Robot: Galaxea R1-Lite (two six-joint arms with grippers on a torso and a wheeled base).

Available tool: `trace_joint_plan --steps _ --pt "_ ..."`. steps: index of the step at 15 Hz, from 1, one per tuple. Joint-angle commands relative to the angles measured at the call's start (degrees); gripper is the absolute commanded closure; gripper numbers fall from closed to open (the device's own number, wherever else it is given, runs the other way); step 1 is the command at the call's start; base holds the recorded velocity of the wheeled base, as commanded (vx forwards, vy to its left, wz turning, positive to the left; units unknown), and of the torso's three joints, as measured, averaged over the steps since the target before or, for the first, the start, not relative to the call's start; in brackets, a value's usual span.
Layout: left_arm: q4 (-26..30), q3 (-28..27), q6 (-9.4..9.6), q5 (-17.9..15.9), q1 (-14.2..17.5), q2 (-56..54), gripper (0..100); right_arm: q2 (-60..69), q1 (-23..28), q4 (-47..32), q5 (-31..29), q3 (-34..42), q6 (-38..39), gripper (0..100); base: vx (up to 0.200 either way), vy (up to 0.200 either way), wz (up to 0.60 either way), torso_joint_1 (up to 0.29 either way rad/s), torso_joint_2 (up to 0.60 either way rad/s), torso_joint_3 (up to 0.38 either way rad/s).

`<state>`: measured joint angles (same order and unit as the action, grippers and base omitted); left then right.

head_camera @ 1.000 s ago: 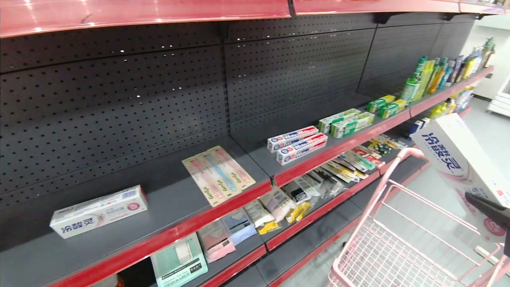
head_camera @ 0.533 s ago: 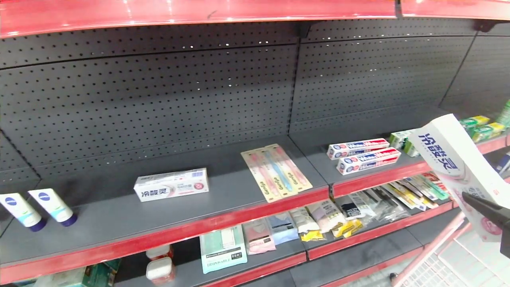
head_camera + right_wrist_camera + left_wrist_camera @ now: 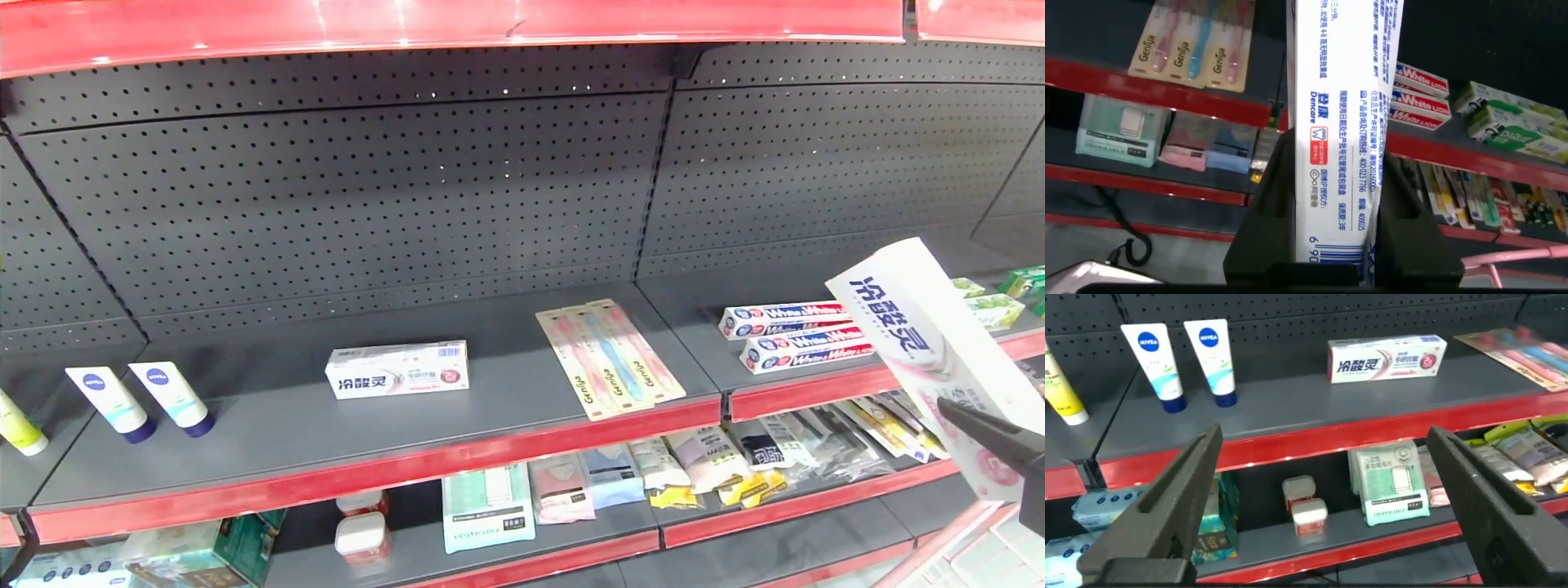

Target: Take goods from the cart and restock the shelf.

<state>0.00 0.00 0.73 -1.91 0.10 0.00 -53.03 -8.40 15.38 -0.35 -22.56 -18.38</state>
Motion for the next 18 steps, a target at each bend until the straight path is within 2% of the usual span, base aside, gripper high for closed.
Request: trace_joint_plan --steps 1,2,3,4,5,6,7,8,9,10,11,12,13,14,17,18 --pt "-0.1 0.0 0.15 -0.1 0.0 0.3 0 0.2 -2.8 0.1 1.7 0.2 2.4 100 0.0 0.0 0.0 0.0 0.0 0.0" --pt "0.0 0.0 0.15 -0.2 0.0 0.4 0 0.2 -6.9 0.1 3.8 -0.4 5.0 100 0.0 0.0 0.0 0.0 0.0 0.0" --pt "0.0 -0.1 0.06 -0.6 0.0 0.4 0 -0.1 -7.3 0.1 4.1 -0.6 4.7 100 0.0 0.0 0.0 0.0 0.0 0.0" --pt "0.7 -7.0 -0.56 -2.9 -0.3 4.5 0 -0.4 -7.2 0.0 4.0 -1.2 4.3 100 0.0 0.0 0.0 0.0 0.0 0.0" --pt "1.7 -18.5 -5.57 -4.0 -0.4 19.1 0 -0.4 -7.2 0.0 3.5 -1.4 4.1 100 0.0 0.0 0.0 0.0 0.0 0.0" --pt "1.5 -22.0 -9.78 -4.1 -0.4 23.6 0 -0.5 -7.2 0.0 3.3 -1.6 4.1 100 0.0 0.0 0.0 0.0 0.0 0.0" --pt "1.4 -26.6 -13.83 -3.5 -0.1 34.6 0 -1.4 -7.2 0.0 2.8 -2.6 4.1 100 0.0 0.0 0.0 0.0 0.0 0.0" --pt "0.8 -27.0 -13.74 -2.3 0.0 41.7 0 -2.9 -6.9 0.0 2.8 -4.4 4.6 100 0.0 0.0 0.0 0.0 0.0 0.0" --pt "0.6 -27.2 -13.65 -2.0 0.0 43.2 0 -3.1 -6.7 0.0 2.8 -4.8 4.7 100 0.0 0.0 0.0 0.0 0.0 0.0" --pt "-3.4 -29.4 -12.51 0.2 -0.1 57.4 0 -4.5 -5.8 0.0 3.2 -5.6 4.8 100 0.0 0.0 0.0 0.0 0.0 0.0" --pt "-5.4 -30.0 -12.77 0.3 -0.2 62.1 0 -4.6 -6.0 0.0 3.3 -5.3 4.7 100 0.0 0.0 0.0 0.0 0.0 0.0" --pt "-10.1 -30.8 -12.95 0.3 -1.0 69.7 0 -5.0 -6.7 0.0 3.4 -5.2 4.3 100 0.0 0.0 0.0 0.0 0.0 0.0" --pt "-11.2 -32.6 -12.95 0.5 -2.1 74.5 0 -5.2 -8.4 0.0 3.4 -5.6 4.5 100 0.0 0.0 0.0 0.0 0.0 0.0" --pt "-11.2 -36.1 -13.74 1.3 -2.8 78.6 0 -5.2 -9.2 0.0 3.4 -5.8 4.4 100 0.0 0.0 0.0 0.0 0.0 0.0" --pt "-12.5 -42.5 -18.31 2.7 -4.4 89.1 0 -5.3 -10.0 0.0 3.5 -5.8 4.8 100 0.0 0.0 0.0 0.0 0.0 0.0" --pt "-16.1 -44.8 -20.33 3.8 -6.0 94.3 0 -5.2 -10.0 0.0 3.5 -5.4 4.8 100 0.0 0.0 0.0 0.0 0.0 0.0"
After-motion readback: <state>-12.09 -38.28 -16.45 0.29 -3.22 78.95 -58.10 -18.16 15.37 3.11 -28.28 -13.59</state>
